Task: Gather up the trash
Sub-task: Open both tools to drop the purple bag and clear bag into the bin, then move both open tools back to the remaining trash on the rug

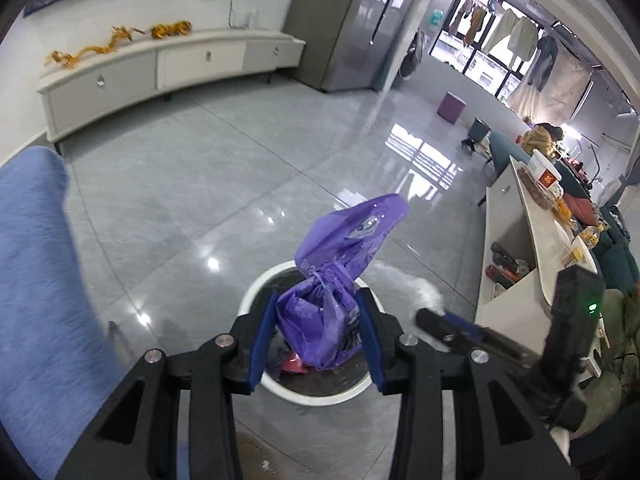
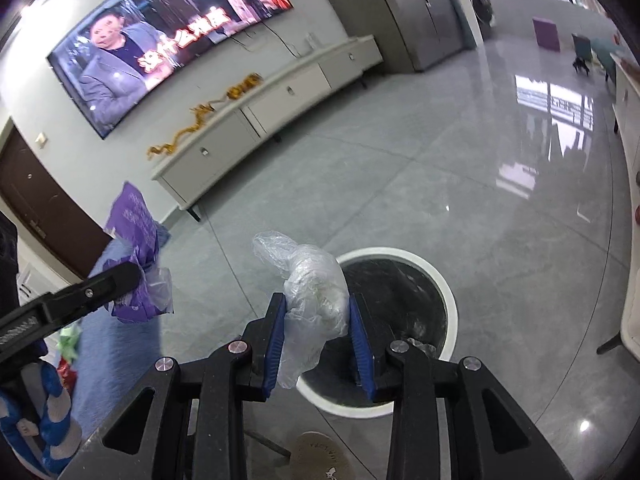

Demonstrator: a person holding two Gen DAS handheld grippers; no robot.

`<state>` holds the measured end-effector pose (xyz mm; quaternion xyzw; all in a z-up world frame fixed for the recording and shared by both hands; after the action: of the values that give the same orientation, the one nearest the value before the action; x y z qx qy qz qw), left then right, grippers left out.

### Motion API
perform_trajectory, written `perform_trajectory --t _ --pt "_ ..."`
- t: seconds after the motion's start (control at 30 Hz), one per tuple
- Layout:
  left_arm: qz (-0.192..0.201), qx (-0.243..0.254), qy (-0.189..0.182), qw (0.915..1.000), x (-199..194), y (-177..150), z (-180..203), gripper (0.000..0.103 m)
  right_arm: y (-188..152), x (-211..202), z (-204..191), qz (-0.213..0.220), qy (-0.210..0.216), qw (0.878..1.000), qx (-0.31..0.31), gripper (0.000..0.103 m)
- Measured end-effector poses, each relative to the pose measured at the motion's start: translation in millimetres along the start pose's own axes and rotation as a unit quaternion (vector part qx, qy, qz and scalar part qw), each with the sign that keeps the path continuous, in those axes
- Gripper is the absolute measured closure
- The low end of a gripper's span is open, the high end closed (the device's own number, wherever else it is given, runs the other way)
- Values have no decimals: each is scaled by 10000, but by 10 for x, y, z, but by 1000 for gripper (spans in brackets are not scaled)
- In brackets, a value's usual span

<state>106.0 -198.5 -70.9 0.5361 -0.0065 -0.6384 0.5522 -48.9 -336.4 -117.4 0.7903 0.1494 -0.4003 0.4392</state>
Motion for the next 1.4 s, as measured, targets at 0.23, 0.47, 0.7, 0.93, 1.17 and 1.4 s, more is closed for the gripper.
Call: perform_trajectory --t 0.23,0.47,0.7,0.93,1.17,1.4 --pt "-159 -240 -280 9992 453 205 -63 39 83 298 131 -170 -229 9995 115 54" --pt "-103 -329 -228 9991 478 178 -7 39 31 196 245 -168 -413 9986 268 54" --pt "317 -241 -78 9992 94 155 143 39 6 -270 212 238 -416 9980 402 54" --pt "1005 -149 128 9947 -624 62 315 38 0 -909 -80 818 -312 9959 248 50" --pt "1875 -72 450 9812 -1637 -128 320 26 -4 -1440 -574 1309 -109 9913 -96 48" --pt "2716 -64 1091 9562 -2626 -402 268 26 -105 -1910 -1138 1689 247 9834 -608 48"
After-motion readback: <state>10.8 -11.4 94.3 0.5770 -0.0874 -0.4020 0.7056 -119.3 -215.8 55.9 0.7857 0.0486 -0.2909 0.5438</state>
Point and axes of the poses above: each gripper's, at about its wrist camera, not at the fingertips, and x roughly the way its jaws point, z to its right, y to its top, the point moved 2 cm from there along x, roughly the way its jaws point, and after that the axes turned 11 degrees about -y, right-handed, at the moved point
